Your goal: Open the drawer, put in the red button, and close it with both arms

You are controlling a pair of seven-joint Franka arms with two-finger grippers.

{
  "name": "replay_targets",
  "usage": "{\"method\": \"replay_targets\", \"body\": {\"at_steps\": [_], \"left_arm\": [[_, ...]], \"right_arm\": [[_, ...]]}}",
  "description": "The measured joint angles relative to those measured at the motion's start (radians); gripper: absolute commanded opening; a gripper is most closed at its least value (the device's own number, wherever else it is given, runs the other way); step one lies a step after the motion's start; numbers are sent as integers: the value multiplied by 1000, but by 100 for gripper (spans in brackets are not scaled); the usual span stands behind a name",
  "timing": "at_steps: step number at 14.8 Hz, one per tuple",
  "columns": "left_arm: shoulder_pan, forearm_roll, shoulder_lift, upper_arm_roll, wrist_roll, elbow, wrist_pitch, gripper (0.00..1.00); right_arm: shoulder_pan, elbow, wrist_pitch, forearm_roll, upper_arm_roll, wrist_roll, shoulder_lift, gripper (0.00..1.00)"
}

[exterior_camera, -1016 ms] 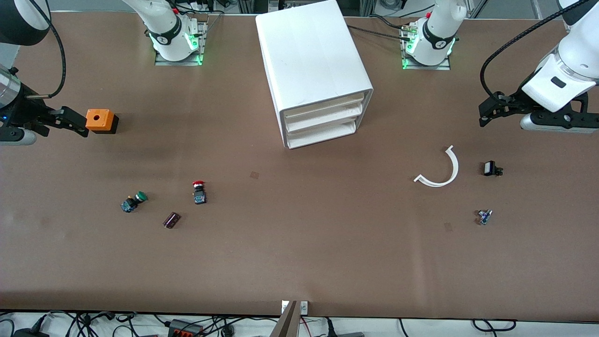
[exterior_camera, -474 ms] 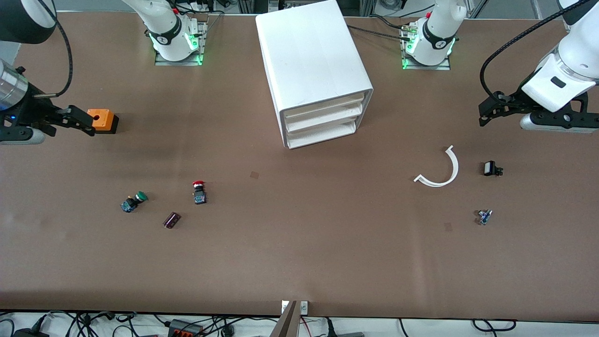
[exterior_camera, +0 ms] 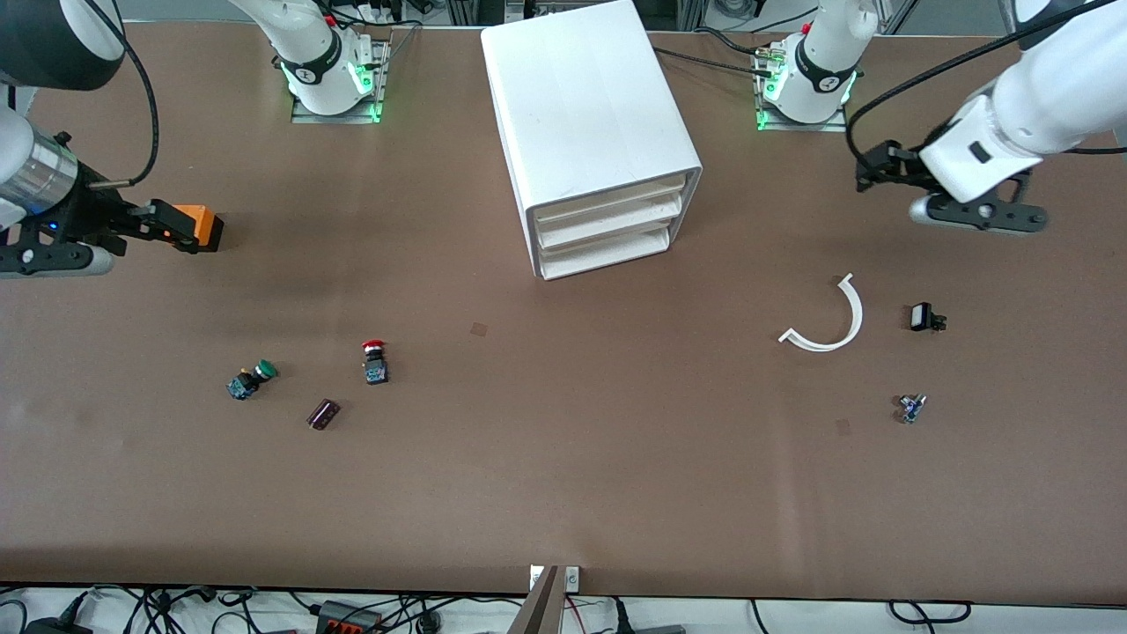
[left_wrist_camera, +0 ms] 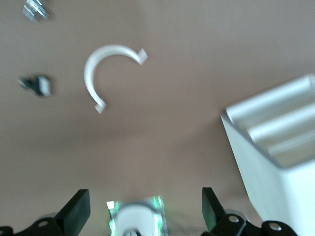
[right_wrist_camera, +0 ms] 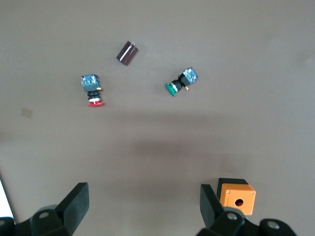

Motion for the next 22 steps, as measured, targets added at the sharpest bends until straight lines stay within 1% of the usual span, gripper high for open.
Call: {"method": "replay_targets", "body": {"at_steps": [2, 4, 6, 8, 10, 12, 14, 16, 17, 18, 20, 22], "left_arm": [[-17, -42, 40, -22, 18, -2, -47, 100], [-28, -116, 109, -32, 84, -5, -40, 100], [-17, -235, 199, -30, 178, -6, 22, 100], [10, -354, 296, -28, 321, -7, 97, 100], [27, -445, 369, -27, 455, -23, 173, 100], [29, -563, 396, -27, 584, -92, 261, 100], [22, -726, 399, -29, 750, -204, 360, 100], [14, -878, 403, -31, 902, -309, 421, 99], [12, -949, 408, -33, 961, -349, 430, 97], [12, -1012, 416, -41, 1014, -380, 434, 92], [9, -1113, 436, -61, 1104, -421, 442, 89], [5, -1168, 454, -76, 1158, -444, 446, 73]], "right_arm": [[0, 2, 1, 16, 1, -1, 54, 100], [4, 8, 10, 59, 5, -2, 123, 100], [22, 37, 27, 93, 8, -2, 205, 100], [55, 97, 37, 96, 10, -3, 299, 100], [88, 161, 49, 96, 11, -3, 389, 100], [113, 200, 93, 96, 12, -5, 461, 100], [137, 214, 154, 96, 13, -21, 518, 100], [160, 216, 216, 85, 13, -37, 566, 100], [172, 217, 241, 66, 13, -41, 588, 100], [184, 218, 259, 44, 13, -41, 606, 100], [207, 220, 270, 21, 13, -41, 632, 100], [212, 221, 275, 21, 13, -41, 647, 100]]}}
